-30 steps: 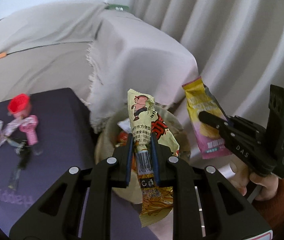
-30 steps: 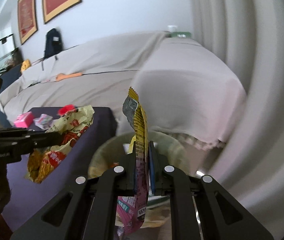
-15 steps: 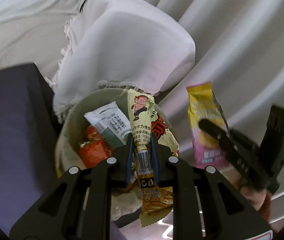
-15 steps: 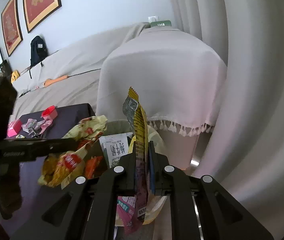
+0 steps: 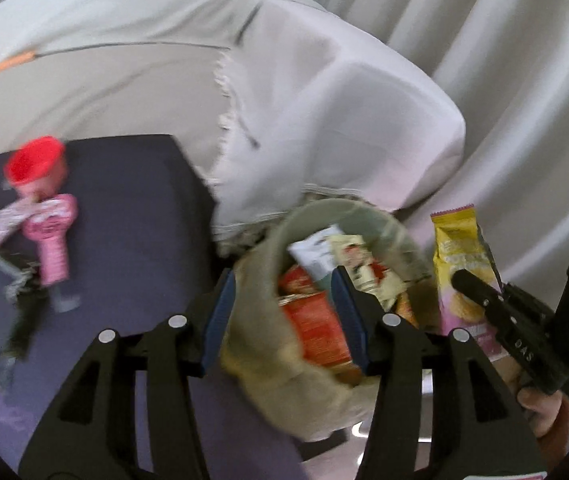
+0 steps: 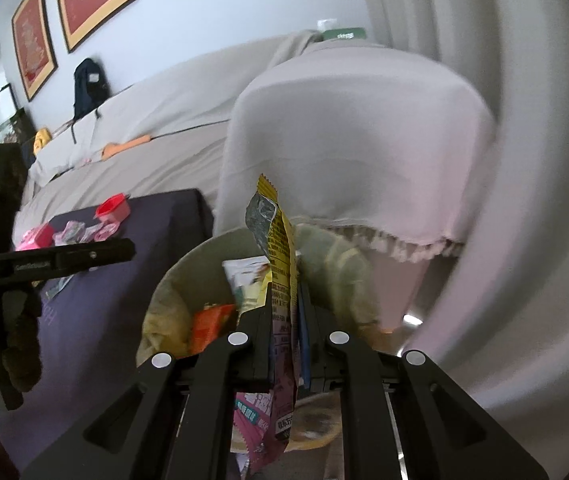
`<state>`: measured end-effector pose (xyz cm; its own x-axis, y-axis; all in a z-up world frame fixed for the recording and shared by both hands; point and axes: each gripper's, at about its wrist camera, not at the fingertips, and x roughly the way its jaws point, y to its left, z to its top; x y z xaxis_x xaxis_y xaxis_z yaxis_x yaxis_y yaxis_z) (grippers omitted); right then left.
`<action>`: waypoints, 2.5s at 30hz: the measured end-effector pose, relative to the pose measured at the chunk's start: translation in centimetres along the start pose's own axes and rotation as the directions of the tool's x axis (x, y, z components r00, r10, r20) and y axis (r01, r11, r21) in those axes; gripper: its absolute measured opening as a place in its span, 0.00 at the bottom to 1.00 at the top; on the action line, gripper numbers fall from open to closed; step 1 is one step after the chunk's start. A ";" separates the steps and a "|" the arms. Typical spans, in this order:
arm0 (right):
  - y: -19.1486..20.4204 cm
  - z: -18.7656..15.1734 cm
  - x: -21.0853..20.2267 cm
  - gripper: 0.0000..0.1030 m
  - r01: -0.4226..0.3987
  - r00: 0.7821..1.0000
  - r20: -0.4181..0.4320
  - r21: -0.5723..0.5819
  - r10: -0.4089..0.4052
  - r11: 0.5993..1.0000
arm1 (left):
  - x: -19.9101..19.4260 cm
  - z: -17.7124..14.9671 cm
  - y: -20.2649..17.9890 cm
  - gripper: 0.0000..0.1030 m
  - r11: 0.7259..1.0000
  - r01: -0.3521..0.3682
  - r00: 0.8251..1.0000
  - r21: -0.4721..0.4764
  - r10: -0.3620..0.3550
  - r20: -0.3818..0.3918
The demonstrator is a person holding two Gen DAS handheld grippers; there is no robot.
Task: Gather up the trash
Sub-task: 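Carry both wrappers over the bin and open both tools to drop them, then move both tools back over the table toward the yellow wrapper and lollipop card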
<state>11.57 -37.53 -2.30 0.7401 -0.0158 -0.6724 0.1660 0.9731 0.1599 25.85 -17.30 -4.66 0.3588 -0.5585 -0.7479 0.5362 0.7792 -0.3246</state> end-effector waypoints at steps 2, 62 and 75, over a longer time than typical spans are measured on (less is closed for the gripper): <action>1.2 -0.1 1.1 0.10 -0.019 1.000 -0.018 -0.016 0.019 1.000 | -1.1 -0.6 1.0 0.46 1.000 -0.019 1.000 -0.012 0.019 0.005; 27.2 -0.7 4.6 0.44 -0.096 0.992 -0.112 -0.388 0.056 0.917 | -18.9 -10.3 26.6 0.46 0.884 -0.361 0.908 -0.296 0.405 0.104; 29.4 -0.6 8.9 0.44 -0.154 0.977 -0.191 -0.318 0.096 0.935 | -16.9 -10.1 29.2 0.46 0.921 -0.216 0.969 -0.324 0.244 0.047</action>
<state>22.66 -8.96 -4.04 0.6144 0.1217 -0.7796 -0.1660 0.9859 0.0231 27.75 17.79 -7.34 0.5143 -0.3644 -0.7763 0.1690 0.9305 -0.3249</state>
